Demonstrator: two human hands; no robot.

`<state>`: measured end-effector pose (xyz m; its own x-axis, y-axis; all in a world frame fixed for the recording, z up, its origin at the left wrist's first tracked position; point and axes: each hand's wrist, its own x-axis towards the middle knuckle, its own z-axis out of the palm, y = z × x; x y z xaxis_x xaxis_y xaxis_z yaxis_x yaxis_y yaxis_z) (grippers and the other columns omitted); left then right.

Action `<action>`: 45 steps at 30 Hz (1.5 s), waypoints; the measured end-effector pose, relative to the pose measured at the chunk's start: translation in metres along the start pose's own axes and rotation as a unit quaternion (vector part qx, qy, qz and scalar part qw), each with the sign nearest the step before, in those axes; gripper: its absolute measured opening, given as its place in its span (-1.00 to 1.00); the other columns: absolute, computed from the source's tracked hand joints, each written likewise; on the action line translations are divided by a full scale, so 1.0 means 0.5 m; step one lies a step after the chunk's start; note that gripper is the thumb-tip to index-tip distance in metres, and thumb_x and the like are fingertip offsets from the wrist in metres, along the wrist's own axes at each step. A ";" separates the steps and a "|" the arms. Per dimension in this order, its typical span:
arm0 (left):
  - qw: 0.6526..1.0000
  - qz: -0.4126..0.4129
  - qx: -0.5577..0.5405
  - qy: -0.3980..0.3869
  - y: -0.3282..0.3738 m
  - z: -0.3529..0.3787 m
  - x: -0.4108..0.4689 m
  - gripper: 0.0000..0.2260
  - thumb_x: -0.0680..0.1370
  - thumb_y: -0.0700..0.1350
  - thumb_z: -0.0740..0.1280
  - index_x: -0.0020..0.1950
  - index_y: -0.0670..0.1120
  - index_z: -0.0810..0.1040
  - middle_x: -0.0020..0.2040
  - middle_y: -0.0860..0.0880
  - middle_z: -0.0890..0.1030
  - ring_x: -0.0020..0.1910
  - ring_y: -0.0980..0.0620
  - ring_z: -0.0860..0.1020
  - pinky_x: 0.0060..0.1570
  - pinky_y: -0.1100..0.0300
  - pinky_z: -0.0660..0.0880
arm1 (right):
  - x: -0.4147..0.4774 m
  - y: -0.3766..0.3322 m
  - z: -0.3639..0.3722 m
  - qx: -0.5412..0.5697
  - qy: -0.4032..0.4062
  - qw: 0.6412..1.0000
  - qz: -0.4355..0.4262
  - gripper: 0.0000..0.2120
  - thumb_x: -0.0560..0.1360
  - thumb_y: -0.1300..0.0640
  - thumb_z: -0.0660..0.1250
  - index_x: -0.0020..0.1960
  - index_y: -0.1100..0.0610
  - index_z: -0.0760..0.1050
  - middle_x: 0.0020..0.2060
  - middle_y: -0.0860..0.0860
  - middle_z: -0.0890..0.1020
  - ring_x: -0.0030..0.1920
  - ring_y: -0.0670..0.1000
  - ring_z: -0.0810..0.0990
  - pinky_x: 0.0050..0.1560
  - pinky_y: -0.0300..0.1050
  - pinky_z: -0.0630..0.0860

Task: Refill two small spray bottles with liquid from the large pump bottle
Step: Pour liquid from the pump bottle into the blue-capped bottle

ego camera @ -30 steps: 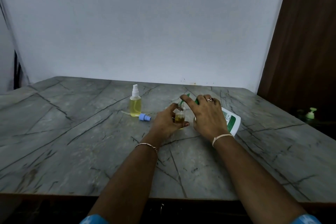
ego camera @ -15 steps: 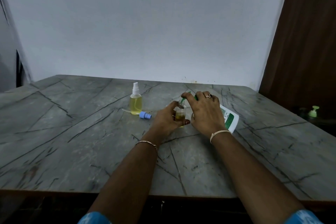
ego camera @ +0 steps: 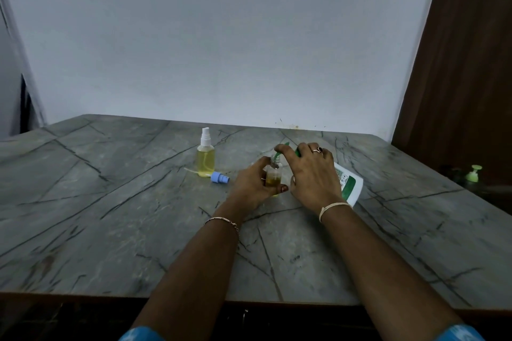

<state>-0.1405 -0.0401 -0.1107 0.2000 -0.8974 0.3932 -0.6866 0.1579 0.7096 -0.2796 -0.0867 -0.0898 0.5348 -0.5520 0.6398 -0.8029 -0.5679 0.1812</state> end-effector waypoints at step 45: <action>1.000 -0.004 0.004 0.006 -0.005 0.001 0.005 -0.51 0.35 0.05 0.52 0.21 0.04 0.43 -0.01 0.00 0.63 -0.11 0.08 0.58 -0.09 0.24 0.48 | 0.000 0.009 0.006 -0.015 -0.003 1.000 -0.010 -0.26 0.37 0.15 0.40 0.43 -0.14 0.14 0.11 0.10 0.49 0.17 0.15 0.44 0.20 0.13 0.35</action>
<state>-0.1387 -0.0432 -0.1117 0.2148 -0.8934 0.3946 -0.6910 0.1465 0.7079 -0.2826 -0.0912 -0.0915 0.5521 -0.5444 0.6315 -0.7995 -0.5606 0.2158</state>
